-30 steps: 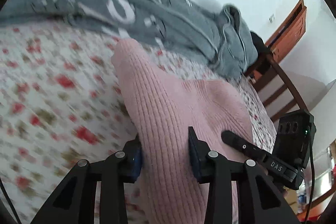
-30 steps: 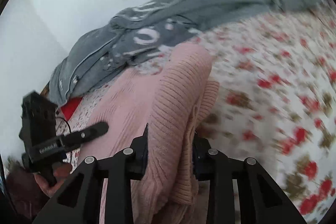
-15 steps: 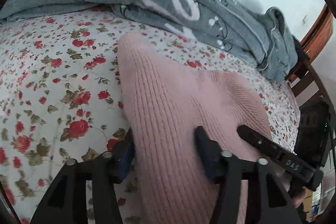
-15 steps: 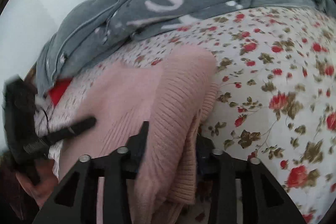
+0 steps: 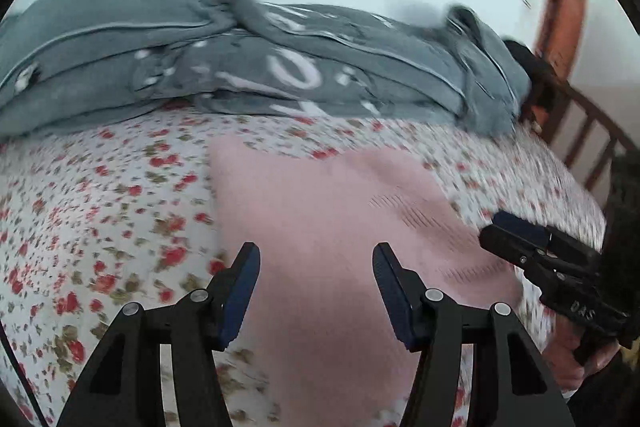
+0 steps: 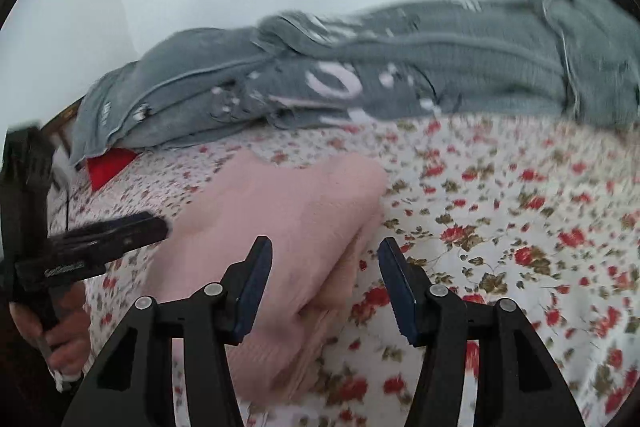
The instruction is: Fold small clothes
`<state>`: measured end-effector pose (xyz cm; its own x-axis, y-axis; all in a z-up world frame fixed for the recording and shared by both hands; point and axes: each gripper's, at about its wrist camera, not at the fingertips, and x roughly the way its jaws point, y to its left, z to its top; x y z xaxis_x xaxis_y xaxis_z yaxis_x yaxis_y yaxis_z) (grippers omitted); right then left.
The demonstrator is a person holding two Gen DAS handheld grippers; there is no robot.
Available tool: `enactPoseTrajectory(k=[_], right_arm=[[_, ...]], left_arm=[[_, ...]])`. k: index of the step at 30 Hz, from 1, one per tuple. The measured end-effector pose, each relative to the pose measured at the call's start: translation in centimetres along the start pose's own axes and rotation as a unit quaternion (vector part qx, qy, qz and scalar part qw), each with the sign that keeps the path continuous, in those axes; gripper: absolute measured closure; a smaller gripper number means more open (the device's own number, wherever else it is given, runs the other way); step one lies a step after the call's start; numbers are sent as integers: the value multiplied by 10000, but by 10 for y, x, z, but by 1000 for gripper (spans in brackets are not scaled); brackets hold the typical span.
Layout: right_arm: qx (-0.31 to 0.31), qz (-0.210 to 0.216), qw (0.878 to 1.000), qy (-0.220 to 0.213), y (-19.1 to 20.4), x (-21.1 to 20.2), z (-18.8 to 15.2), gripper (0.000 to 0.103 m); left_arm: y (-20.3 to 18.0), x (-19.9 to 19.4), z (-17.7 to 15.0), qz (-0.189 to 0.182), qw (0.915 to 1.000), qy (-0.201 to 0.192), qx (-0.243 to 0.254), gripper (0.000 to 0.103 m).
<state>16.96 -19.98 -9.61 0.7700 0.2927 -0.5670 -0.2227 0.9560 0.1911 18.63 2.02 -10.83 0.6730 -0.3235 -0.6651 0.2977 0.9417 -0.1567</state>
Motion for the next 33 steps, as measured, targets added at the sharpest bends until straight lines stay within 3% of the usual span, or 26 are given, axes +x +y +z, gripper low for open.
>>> enactPoseTrajectory(k=[1, 3, 5, 8, 12, 16, 18, 22, 25, 30, 33], right_arm=[[-159, -23, 9998, -78, 6, -6, -5, 58], [-563, -70, 9981, -234, 19, -15, -20, 73], [-737, -146, 9971, -106, 23, -12, -31, 73], [-647, -214, 9975, 197, 17, 0, -36, 73], [-354, -112, 9990, 264, 7, 3, -32, 73], [-635, -533, 9925, 900, 9, 32, -40, 74], [-643, -444, 9935, 829, 8, 31, -39, 74], [-511, -8, 9970, 577, 0, 9, -16, 73], [-490, 57, 9985, 235, 0, 0, 9, 68], [-477, 27, 9988, 146, 2, 34, 46, 68], [-501, -42, 9982, 340, 2, 68, 54, 68]], left_arm=[[-7, 6, -6, 9, 9998, 166, 140, 46], [-12, 15, -21, 521, 9976, 170, 422, 44], [-8, 17, -31, 666, 9966, 172, 458, 43], [11, 14, -33, 503, 9982, 311, 87, 42], [15, 9, -31, 375, 9987, 329, -57, 43], [18, 4, -19, 66, 9991, 161, -381, 44], [21, 3, -9, 19, 9988, 107, -468, 44], [22, 9, 9, 67, 9993, 25, -354, 44], [23, 18, 23, 170, 9996, 7, -247, 44], [29, 47, 45, 335, 9994, 108, -55, 44], [40, 75, 52, 482, 9982, 345, -19, 44]])
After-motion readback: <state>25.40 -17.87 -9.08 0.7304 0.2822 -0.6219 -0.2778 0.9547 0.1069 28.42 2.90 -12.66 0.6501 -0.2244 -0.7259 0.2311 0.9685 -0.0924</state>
